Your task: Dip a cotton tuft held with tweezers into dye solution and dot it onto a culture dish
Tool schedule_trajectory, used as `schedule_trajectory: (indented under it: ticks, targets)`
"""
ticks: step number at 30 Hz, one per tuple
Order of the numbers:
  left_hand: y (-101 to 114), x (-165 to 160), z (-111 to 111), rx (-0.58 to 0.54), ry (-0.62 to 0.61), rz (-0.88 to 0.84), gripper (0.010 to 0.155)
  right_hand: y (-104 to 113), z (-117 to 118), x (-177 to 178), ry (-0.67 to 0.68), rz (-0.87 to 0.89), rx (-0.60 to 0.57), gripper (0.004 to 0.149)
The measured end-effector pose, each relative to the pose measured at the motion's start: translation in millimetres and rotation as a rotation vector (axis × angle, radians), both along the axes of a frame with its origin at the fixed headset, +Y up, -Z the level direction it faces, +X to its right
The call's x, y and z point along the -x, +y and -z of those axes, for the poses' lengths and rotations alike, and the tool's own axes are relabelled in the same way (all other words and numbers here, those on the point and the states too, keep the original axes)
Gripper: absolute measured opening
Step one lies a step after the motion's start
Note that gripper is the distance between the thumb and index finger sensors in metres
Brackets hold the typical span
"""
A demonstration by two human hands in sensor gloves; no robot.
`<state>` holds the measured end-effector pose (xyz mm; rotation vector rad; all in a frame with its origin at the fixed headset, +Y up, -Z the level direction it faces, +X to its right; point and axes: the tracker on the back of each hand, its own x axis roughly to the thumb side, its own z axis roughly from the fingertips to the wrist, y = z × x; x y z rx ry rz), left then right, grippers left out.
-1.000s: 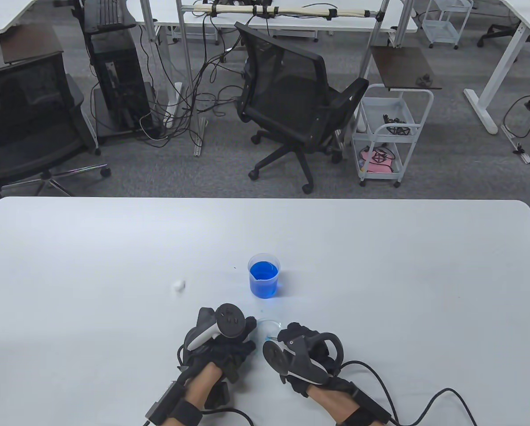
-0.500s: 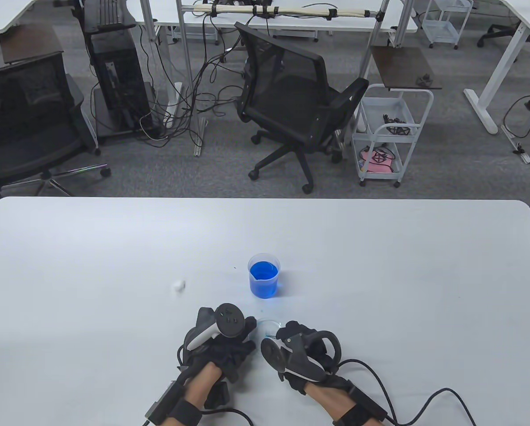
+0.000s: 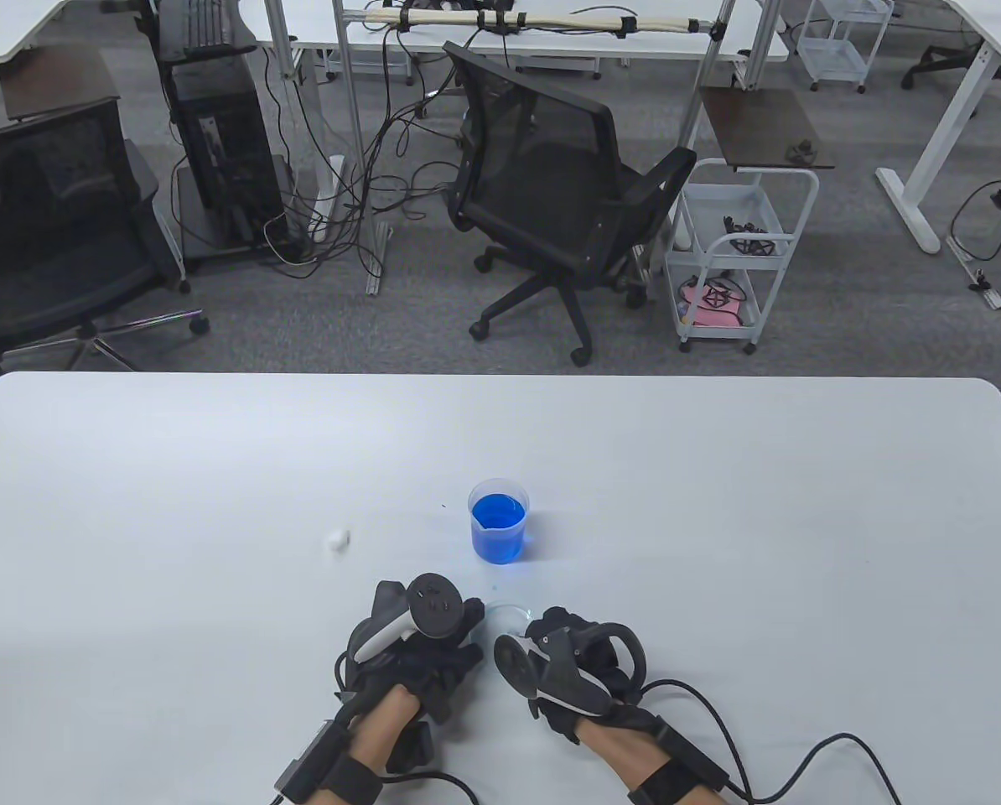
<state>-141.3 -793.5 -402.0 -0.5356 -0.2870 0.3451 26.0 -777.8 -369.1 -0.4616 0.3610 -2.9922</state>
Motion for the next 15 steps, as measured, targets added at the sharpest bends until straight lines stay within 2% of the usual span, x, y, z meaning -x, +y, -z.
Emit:
schedule_trajectory:
  ticks: [7,15]
  targets:
    - [-0.2,-0.4,0.1,0.003,0.001,-0.001,0.064,15.0,8.3,2.5,-0.015,0.073,-0.044,0.042]
    - [-0.6,-0.9,-0.3,0.002,-0.002,-0.002,0.064,-1.6,10.2,11.8,0.002,0.000,0.000,0.042]
